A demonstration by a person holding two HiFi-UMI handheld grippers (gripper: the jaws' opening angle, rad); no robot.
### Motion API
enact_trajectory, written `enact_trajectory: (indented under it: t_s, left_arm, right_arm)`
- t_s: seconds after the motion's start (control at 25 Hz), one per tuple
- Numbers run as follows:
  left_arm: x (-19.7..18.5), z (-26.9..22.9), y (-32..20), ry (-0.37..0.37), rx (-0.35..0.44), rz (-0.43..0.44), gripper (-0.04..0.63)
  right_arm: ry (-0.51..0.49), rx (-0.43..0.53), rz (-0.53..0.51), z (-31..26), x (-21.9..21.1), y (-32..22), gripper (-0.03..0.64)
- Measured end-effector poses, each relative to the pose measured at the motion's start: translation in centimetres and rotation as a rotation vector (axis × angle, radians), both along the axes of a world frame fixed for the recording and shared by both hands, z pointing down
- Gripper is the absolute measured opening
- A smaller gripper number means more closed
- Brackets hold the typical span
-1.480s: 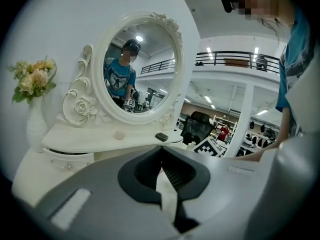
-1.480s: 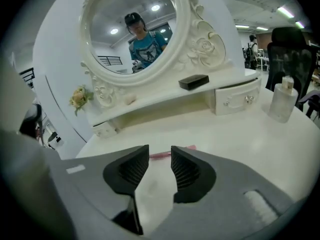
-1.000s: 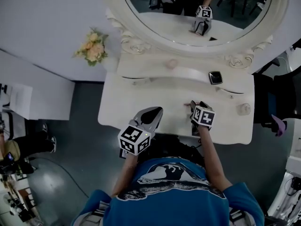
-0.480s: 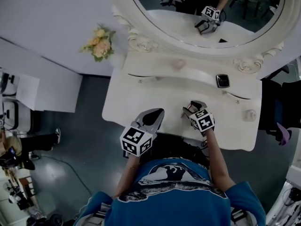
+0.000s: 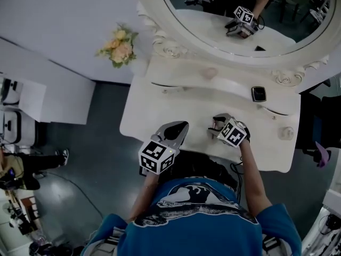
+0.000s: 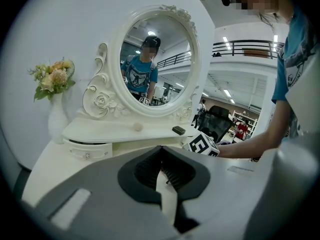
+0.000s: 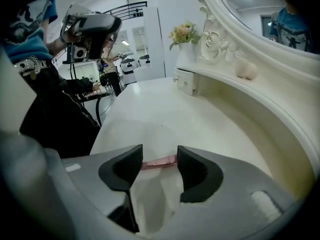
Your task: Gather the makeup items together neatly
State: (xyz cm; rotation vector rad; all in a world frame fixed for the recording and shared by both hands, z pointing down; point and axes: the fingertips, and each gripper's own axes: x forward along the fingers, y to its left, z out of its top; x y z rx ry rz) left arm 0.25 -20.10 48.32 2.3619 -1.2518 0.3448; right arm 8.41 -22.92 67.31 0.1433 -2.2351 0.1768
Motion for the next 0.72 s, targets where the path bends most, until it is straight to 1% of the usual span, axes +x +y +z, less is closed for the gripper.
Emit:
enact_trajectory:
  t_s: [0.16,0.24,0.32,0.48,0.6,0.72]
  left_arm:
    - [-0.5,-0.4,-0.6,0.007,0.007,0.021,0.012]
    - [-0.8,-0.4,-0.6,0.011,0.005,0.033,0.012]
    - [-1.2,-0.4,-0.5,0.012,0.002,0.041,0.012]
    - [-2.5,-0.5,-0.5,0.016,0.008,0.041,0.012]
    - [-3.3,-0.8,-0.6,0.023,0.019,0.038,0.012]
    - [-4.0,-1.0,-0.5,0.032,0.027,0.031,0.012]
  right_arm:
    - [0.016,0.0,0.033,-0.2,-0.2,-0.3,0.229]
    - [-0.007,-0.012,0.072,-1.0,-0.2,-0.3,0.277]
    - [-0.044,0.001,0.112,-2.4,-0.5,-0.9,0.276]
    - [-0.102,0.088,0.196,-5.9,-1.7,-3.6,0.276]
    - [-0.114,0.168,0.242,-8.2,-2.6,-6.0,0.275]
    - [-0.115,0.246,0.275,-10.2,-3.5,-8.3,0.255]
